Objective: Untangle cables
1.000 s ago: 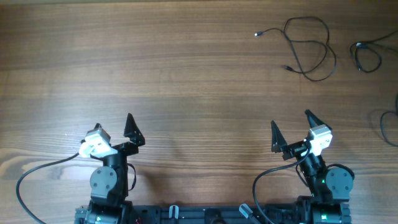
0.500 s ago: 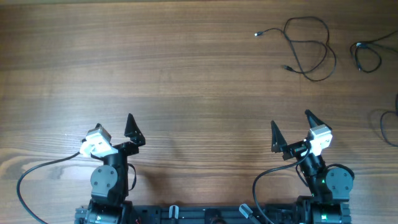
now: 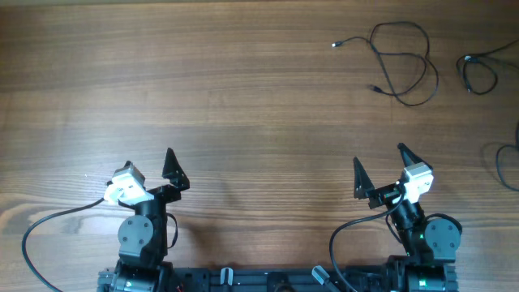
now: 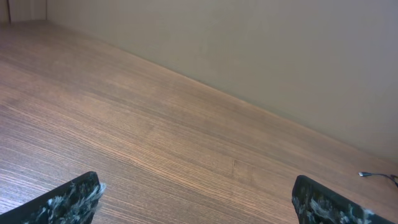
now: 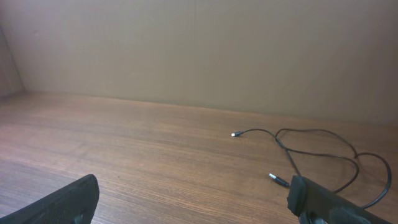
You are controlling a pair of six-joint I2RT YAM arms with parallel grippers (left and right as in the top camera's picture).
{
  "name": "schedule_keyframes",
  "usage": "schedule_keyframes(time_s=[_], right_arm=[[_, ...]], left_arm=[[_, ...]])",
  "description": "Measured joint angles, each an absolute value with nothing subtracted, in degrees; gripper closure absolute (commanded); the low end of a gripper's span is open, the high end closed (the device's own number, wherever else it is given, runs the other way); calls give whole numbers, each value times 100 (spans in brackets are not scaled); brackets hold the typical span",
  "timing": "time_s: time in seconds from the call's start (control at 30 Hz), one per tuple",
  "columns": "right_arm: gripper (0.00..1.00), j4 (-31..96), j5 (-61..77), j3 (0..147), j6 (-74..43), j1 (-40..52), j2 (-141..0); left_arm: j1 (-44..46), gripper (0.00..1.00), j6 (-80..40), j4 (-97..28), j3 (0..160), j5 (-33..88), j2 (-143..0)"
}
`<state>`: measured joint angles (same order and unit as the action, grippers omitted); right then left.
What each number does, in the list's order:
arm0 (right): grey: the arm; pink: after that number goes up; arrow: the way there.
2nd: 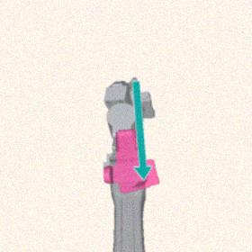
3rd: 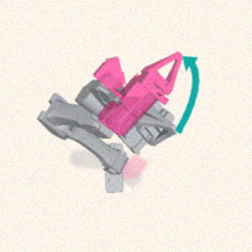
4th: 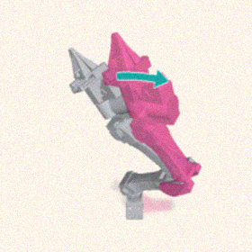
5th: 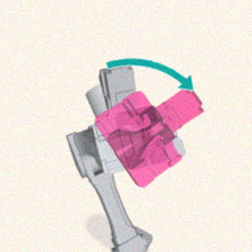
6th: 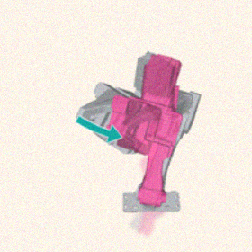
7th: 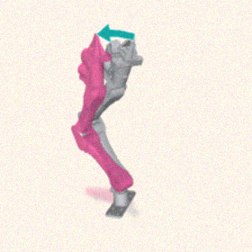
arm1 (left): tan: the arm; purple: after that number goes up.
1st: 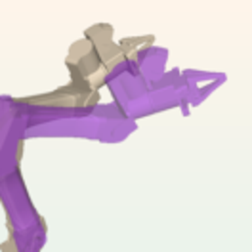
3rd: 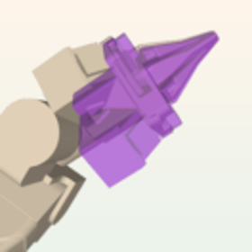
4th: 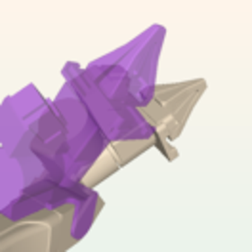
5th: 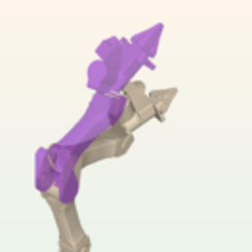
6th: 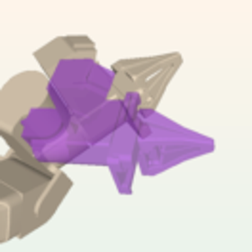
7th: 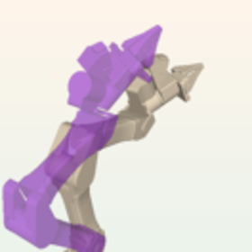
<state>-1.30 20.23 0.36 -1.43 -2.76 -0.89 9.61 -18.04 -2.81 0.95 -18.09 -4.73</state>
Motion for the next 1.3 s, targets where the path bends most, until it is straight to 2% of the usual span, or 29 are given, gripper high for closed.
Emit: schedule_keyframes(time_s=[1.0,1.3], right_arm=[[0,-128,2023,36,-143,-276,-89],[0,-128,2025,36,-143,-276,-89]], left_arm=[[961,0,-1785,-281,95,-1809,-462],[777,0,-1782,-279,89,-1806,-80]])
